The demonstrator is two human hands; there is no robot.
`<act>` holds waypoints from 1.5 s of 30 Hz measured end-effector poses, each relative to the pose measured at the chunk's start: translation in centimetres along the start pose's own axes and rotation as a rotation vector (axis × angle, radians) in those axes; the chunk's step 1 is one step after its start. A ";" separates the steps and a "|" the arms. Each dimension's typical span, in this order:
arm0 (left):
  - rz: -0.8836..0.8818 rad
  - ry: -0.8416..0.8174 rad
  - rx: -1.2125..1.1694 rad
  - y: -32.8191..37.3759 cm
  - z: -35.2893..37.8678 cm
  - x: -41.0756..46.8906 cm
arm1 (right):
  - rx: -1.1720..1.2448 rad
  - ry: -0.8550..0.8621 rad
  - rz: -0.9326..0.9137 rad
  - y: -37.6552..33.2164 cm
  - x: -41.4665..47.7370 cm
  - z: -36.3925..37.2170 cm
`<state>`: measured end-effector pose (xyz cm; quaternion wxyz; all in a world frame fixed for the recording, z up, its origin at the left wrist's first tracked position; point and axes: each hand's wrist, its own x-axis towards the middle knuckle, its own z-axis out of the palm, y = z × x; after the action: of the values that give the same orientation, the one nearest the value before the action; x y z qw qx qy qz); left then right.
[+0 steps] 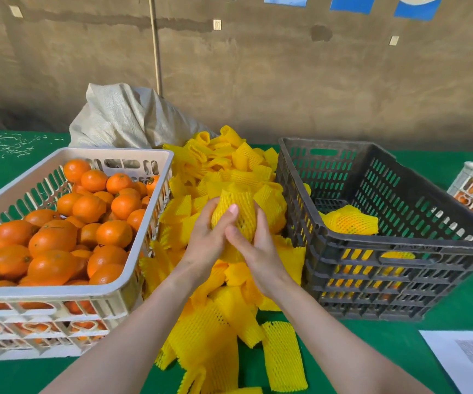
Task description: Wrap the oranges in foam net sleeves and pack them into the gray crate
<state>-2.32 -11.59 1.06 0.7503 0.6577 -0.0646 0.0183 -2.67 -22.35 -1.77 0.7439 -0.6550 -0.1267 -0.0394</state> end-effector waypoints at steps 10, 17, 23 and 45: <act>-0.175 -0.126 -0.095 0.7 2.1 2.7 | -0.304 0.154 -0.069 -5.3 2.4 -4.3; -0.394 0.079 -0.149 -1.7 3.2 4.4 | -0.678 0.323 0.059 -8.8 12.0 -15.4; -0.349 0.128 -0.078 -2.2 4.2 5.9 | -1.633 -0.176 0.389 -2.1 17.1 -22.3; -0.296 0.262 -0.166 -2.4 0.7 7.4 | -1.600 -0.124 0.159 -0.4 18.8 -23.6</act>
<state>5.22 -13.06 -0.37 0.7983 0.5880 0.1296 -0.0119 18.56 -43.63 0.57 0.0416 -0.9972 -0.0542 -0.0287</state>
